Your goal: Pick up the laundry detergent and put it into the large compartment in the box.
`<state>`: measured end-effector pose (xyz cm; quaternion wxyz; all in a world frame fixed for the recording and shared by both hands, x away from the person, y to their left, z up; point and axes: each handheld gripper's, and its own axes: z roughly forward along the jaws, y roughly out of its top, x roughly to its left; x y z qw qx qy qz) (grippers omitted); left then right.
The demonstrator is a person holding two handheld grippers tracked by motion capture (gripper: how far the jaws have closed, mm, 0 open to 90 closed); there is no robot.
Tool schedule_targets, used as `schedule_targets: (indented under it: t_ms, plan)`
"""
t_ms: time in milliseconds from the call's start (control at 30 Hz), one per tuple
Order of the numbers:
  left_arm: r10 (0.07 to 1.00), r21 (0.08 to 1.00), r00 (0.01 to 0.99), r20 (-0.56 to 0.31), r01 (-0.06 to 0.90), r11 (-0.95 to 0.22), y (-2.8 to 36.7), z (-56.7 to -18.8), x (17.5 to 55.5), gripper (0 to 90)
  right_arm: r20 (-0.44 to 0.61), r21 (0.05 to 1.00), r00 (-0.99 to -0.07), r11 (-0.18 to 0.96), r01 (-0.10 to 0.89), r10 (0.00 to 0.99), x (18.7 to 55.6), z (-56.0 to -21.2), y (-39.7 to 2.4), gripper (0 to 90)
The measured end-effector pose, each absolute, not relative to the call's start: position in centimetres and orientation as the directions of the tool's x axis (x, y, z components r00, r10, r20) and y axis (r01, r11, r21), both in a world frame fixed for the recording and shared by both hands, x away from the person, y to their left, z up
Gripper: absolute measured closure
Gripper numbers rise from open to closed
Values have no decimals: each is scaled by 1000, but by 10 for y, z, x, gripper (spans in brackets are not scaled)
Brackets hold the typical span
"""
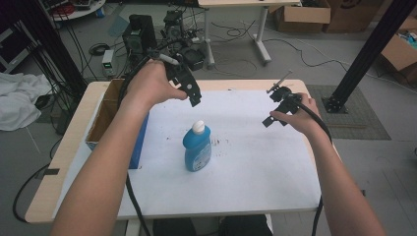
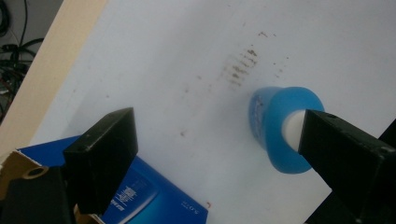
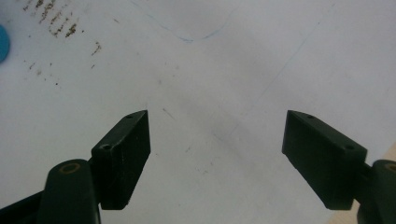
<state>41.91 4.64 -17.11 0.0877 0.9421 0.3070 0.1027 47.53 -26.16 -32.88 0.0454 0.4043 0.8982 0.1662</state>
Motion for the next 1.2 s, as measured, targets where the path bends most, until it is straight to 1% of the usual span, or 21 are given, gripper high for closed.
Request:
schedule_targets:
  t_ms: [300,633,933,1200]
  plan:
    - [603,232,787,136,566,-791,41,-179,406,115,45,334,-674,625,706,737,474,-329,-259,237]
    - [603,214,790,111,573,-791,34,-193,397,110,47,333,-680,631,701,731,473,-330,-255,237]
    - [608,219,789,94,579,-785,29,-201,390,110,46,335,-684,634,697,728,472,-331,-253,238]
    - [612,199,786,88,588,-784,20,-215,384,101,46,338,-686,635,695,726,471,-330,-253,238]
